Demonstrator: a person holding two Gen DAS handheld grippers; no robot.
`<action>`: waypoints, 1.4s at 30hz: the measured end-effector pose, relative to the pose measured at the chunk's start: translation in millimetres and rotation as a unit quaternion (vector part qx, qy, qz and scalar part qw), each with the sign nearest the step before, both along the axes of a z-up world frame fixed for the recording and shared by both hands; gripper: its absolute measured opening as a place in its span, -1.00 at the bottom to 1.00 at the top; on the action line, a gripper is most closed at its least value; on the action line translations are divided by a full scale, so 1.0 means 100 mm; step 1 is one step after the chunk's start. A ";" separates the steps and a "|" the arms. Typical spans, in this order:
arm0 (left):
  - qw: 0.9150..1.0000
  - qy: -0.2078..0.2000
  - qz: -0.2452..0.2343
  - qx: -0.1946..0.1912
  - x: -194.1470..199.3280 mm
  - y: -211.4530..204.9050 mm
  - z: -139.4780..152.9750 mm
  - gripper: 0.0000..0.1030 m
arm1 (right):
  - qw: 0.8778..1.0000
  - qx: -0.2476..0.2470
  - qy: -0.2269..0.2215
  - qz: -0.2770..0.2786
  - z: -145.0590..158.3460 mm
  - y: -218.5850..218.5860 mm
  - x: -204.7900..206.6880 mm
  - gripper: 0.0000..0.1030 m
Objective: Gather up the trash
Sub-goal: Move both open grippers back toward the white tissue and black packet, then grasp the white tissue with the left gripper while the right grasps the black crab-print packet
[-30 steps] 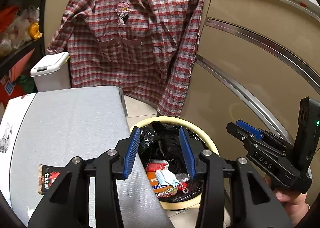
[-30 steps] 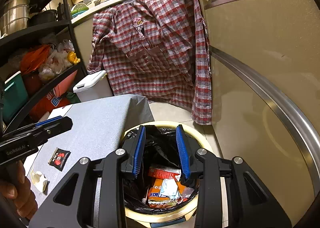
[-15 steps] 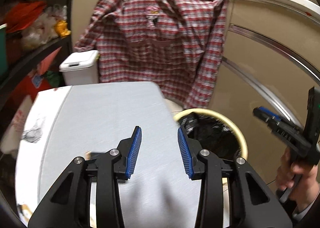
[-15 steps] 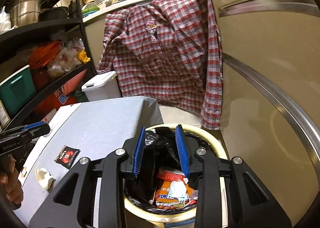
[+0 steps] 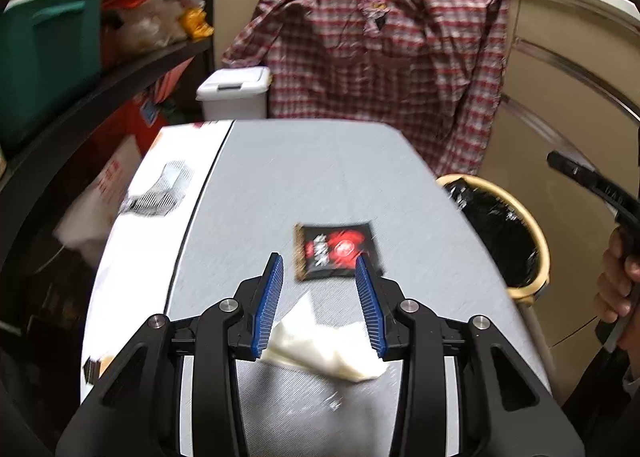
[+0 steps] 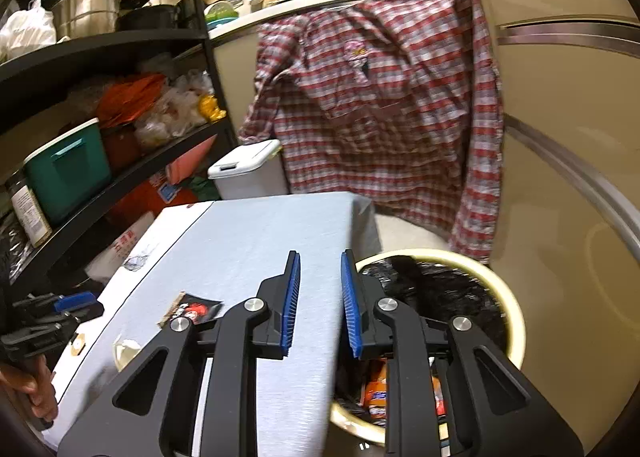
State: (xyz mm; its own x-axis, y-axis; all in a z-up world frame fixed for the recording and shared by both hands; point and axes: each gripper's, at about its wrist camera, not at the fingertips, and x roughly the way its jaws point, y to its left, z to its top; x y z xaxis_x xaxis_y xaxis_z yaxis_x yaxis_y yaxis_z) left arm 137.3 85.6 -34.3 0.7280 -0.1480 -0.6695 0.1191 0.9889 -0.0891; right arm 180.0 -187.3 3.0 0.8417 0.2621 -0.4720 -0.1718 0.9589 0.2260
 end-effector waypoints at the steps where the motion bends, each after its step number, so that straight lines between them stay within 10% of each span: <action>1: 1.000 0.008 0.004 -0.001 -0.01 0.05 -0.05 -0.24 | 1.000 -0.001 0.002 0.005 -0.01 0.05 0.01 -0.63; 14: 0.995 0.096 -0.026 -0.013 -0.01 0.06 -0.56 -0.12 | 0.994 -0.002 0.057 0.094 -0.32 0.71 0.18 -0.60; 21: 0.995 0.097 0.011 -0.001 0.12 0.26 -0.58 -0.97 | 0.987 -0.005 0.086 0.135 -0.52 1.07 0.33 -0.60; 42: 0.994 0.091 0.060 -0.010 0.46 0.49 -0.53 -0.97 | 0.970 -0.043 0.167 0.173 -1.05 1.72 0.76 -0.21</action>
State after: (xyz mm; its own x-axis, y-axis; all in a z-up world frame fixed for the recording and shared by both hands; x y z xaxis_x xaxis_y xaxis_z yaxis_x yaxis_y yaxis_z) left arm 183.7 134.6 -87.5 0.6078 -0.0809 -0.7899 -0.0203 0.9929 -0.1173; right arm 255.9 -15.6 -102.4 0.5073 0.4499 -0.7350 -0.4182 0.8743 0.2466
